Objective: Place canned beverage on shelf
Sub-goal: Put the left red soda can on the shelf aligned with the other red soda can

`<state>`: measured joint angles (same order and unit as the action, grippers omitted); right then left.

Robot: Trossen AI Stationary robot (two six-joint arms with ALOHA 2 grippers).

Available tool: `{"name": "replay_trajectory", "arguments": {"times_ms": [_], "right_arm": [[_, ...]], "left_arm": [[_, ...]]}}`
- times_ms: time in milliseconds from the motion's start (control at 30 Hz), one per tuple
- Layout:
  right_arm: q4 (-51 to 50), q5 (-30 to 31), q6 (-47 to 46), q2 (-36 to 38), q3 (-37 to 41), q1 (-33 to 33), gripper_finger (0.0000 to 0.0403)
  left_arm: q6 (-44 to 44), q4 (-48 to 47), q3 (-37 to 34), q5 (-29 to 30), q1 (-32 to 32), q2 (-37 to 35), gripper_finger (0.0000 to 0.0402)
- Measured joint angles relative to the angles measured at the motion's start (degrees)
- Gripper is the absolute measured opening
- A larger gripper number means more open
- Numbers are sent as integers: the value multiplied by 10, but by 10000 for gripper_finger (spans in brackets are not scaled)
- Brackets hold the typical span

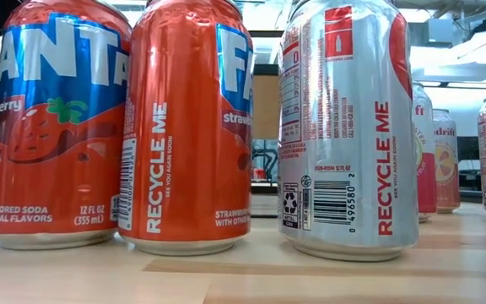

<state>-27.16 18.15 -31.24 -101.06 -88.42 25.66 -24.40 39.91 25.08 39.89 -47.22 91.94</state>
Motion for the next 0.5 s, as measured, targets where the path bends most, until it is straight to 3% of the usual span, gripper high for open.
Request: {"name": "replay_trajectory", "arguments": {"times_ms": [500], "right_arm": [[-5,0,-3,-38,-44,9,340]], "left_arm": [[-45,54,7,28,-19,51,279]]}}
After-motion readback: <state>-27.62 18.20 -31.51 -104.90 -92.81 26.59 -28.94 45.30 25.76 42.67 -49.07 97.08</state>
